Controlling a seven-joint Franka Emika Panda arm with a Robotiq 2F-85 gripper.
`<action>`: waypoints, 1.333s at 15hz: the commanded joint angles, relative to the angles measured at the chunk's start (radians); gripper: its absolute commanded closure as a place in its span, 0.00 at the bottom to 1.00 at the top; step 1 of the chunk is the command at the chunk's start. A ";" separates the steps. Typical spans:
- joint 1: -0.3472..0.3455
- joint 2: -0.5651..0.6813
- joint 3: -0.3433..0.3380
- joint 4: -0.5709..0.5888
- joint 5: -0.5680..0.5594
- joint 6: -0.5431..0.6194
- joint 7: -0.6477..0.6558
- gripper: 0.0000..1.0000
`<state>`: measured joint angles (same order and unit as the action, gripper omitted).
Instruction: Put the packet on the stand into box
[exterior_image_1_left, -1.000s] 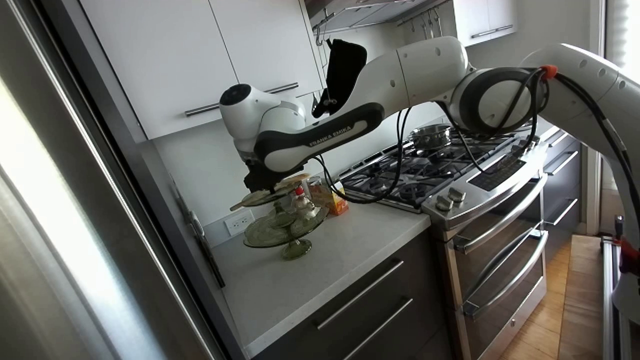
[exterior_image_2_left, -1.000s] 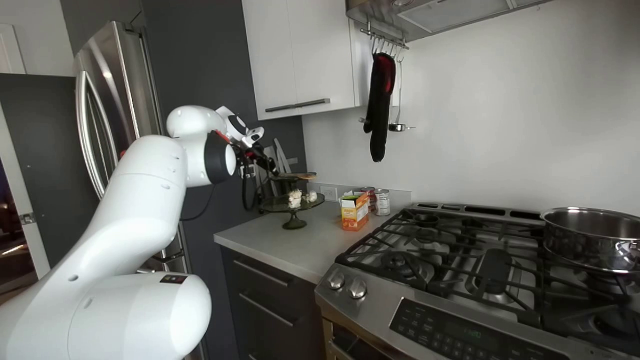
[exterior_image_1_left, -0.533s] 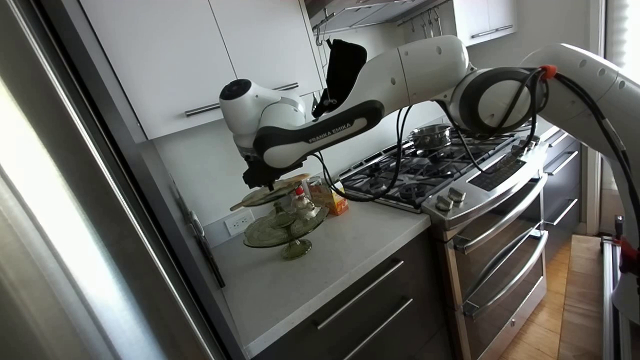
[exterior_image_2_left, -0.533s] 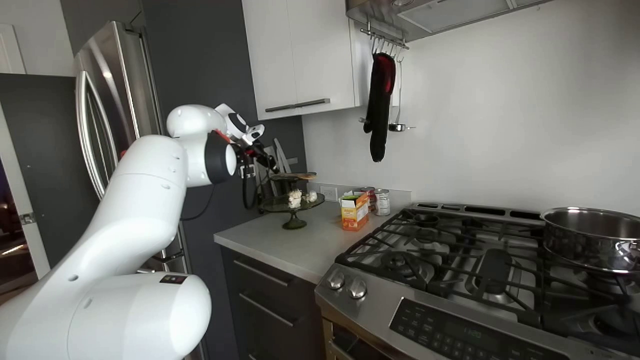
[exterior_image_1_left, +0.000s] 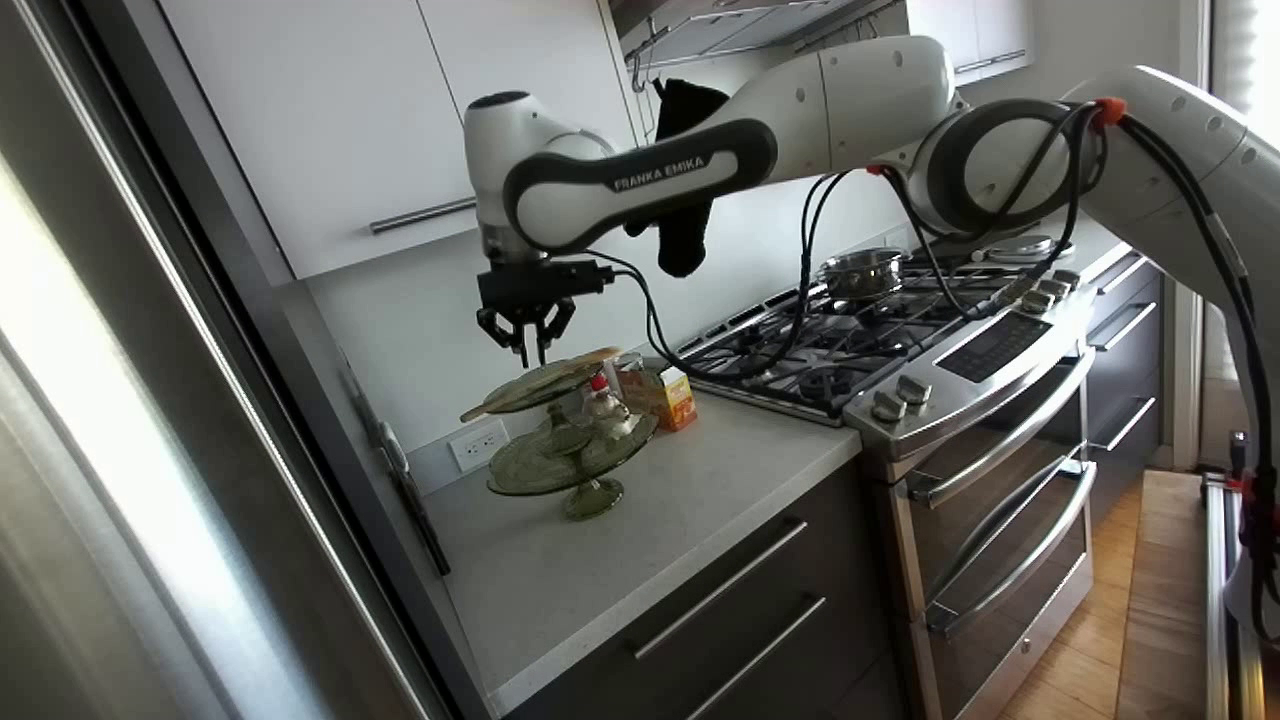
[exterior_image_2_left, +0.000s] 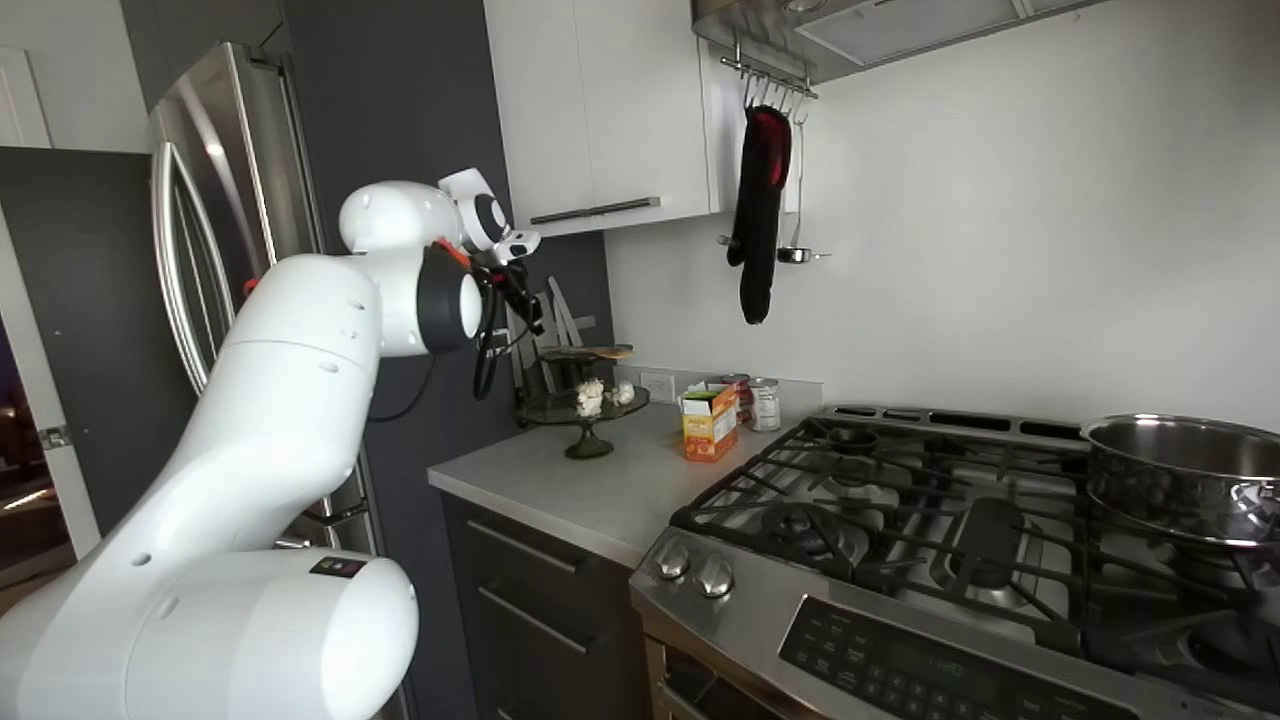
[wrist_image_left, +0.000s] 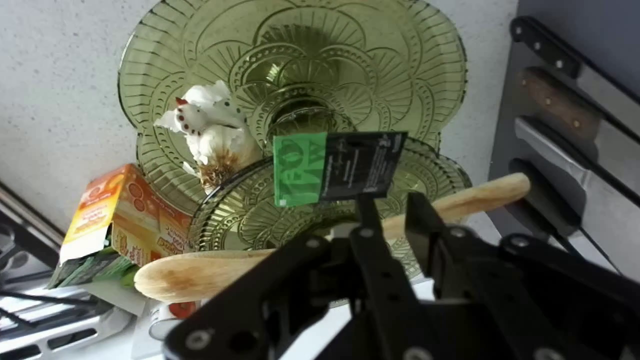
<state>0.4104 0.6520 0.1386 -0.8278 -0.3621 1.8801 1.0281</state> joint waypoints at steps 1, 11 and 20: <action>-0.098 -0.078 0.069 -0.058 0.173 -0.007 -0.012 0.44; -0.363 -0.213 0.187 -0.369 0.697 0.098 -0.091 0.00; -0.363 -0.265 0.128 -0.577 0.926 0.408 -0.251 0.00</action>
<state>-0.0013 0.3906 0.3275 -1.4136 0.5361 2.3022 0.7868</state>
